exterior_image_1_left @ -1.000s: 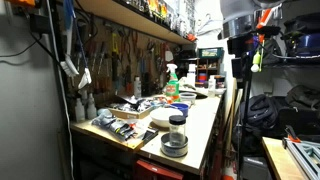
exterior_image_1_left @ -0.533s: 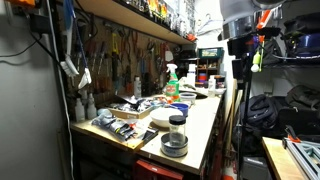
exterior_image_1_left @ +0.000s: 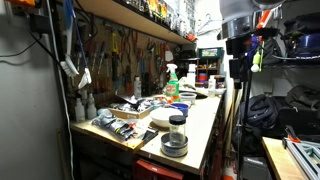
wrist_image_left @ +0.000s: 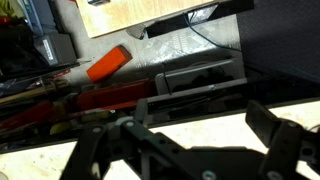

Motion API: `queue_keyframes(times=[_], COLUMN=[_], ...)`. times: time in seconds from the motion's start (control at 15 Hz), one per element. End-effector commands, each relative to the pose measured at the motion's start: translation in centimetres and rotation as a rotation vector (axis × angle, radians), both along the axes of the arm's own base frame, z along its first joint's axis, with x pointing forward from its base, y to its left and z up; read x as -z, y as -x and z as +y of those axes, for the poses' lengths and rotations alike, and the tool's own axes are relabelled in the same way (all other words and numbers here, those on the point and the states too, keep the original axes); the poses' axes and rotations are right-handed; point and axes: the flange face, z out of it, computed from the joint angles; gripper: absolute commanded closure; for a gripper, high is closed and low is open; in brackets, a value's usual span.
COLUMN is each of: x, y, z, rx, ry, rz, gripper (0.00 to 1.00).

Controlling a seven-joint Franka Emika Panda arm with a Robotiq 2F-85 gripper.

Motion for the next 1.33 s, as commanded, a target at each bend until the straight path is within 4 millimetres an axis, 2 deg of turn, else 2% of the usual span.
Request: queue_keyframes(times=[0.0, 0.33, 0.53, 0.6, 0.67, 0.8, 0.93, 1.27], x=[0.8, 1.6, 1.3, 1.1, 0.9, 1.0, 1.2, 2.1], y=[-2.7, -8.4, -11.7, -12.3, -10.5, -12.1, -12.5, -17.0], z=[-1.0, -2.3, -3.9, -4.2, -3.3, -3.9, -4.0, -4.5], rx=[0.069, -0.023, -0.018, -0.022, -0.020, -0.017, -0.017, 0.254], ry=[-0.022, 0.040, 0.079, 0.080, 0.064, 0.066, 0.065, -0.058], rz=[-0.113, -0.175, -0.162, -0.148, -0.181, -0.173, -0.167, -0.222], gripper=[0.00, 0.00, 0.00, 0.00, 0.00, 0.00, 0.00, 0.00])
